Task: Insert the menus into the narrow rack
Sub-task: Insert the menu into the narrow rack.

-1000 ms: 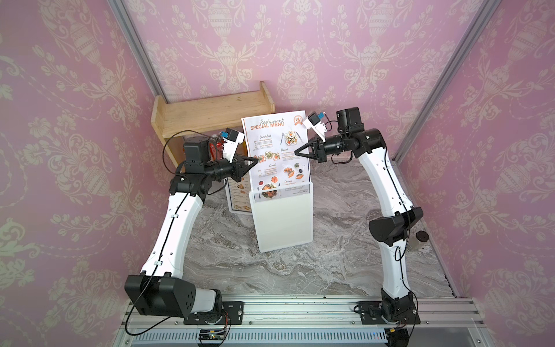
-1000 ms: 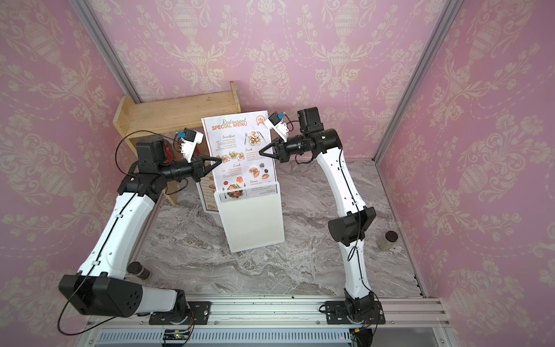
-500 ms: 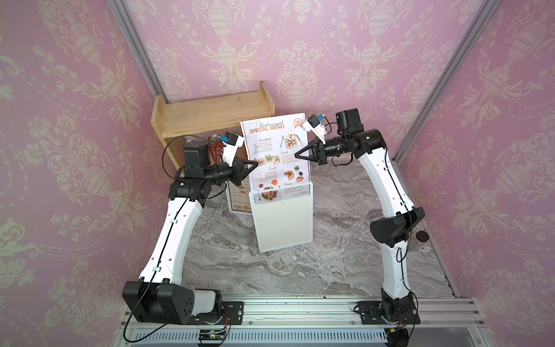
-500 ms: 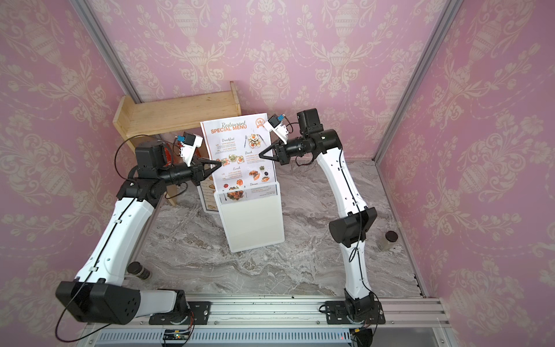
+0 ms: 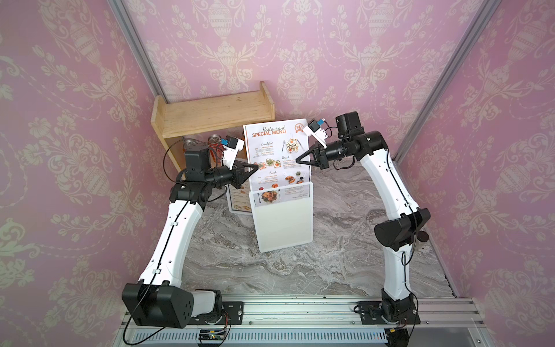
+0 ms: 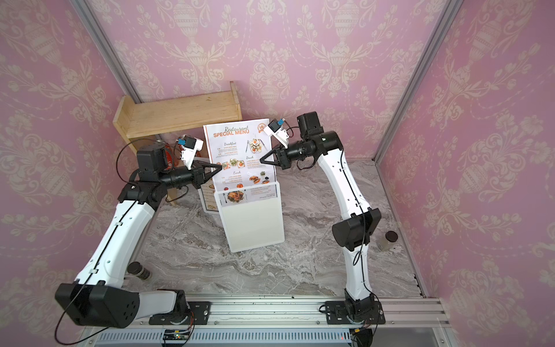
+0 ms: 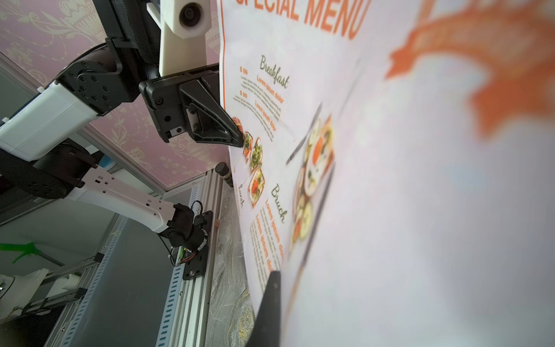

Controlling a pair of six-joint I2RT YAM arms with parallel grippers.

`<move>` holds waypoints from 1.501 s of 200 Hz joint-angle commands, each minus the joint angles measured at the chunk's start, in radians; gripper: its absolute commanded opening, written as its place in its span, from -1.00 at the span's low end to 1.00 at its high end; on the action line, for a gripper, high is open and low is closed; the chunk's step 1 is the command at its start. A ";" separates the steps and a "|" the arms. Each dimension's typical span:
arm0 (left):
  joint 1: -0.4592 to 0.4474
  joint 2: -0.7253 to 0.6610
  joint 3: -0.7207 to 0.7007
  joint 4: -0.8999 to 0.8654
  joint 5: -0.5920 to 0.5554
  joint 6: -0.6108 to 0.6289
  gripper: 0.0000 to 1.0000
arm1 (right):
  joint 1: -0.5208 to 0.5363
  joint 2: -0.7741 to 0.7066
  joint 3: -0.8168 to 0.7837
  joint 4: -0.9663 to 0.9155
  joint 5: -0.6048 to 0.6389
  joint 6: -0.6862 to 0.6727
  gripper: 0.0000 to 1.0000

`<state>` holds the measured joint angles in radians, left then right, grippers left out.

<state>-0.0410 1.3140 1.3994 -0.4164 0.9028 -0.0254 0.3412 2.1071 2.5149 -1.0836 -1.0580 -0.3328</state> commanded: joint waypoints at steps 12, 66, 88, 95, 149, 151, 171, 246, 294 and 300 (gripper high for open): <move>0.004 -0.037 -0.022 0.024 0.024 -0.027 -0.99 | 0.007 -0.037 -0.008 -0.014 0.001 -0.016 -1.00; 0.004 -0.053 -0.051 0.028 0.024 -0.027 -0.99 | 0.008 -0.037 -0.030 -0.018 0.011 -0.020 -1.00; 0.005 -0.058 -0.065 0.035 0.022 -0.027 -0.99 | 0.010 -0.047 -0.064 -0.006 0.031 -0.023 -1.00; 0.004 -0.059 -0.069 0.039 0.022 -0.029 -0.99 | 0.010 -0.050 -0.072 -0.008 0.033 -0.026 -1.00; 0.004 -0.075 -0.092 0.066 0.028 -0.050 -0.98 | 0.013 -0.084 -0.123 0.009 0.053 -0.028 -0.97; 0.004 -0.075 -0.092 0.066 0.028 -0.052 -0.98 | 0.012 -0.085 -0.123 0.008 0.053 -0.028 -0.97; 0.005 -0.079 -0.100 0.084 0.037 -0.066 -0.87 | 0.013 -0.090 -0.125 0.010 0.058 -0.024 -0.91; 0.004 -0.022 -0.044 0.164 0.056 -0.097 -0.33 | 0.013 -0.087 -0.078 0.010 0.076 -0.006 -0.43; 0.004 0.003 0.018 0.118 0.055 -0.050 -0.50 | 0.013 -0.057 0.021 -0.010 0.097 -0.003 -0.37; 0.004 0.005 0.021 0.113 0.056 -0.050 -0.55 | 0.012 -0.055 0.027 -0.009 0.096 -0.003 -0.37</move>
<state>-0.0410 1.3098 1.3743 -0.2859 0.9230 -0.1001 0.3496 2.0438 2.4878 -1.0740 -0.9695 -0.3397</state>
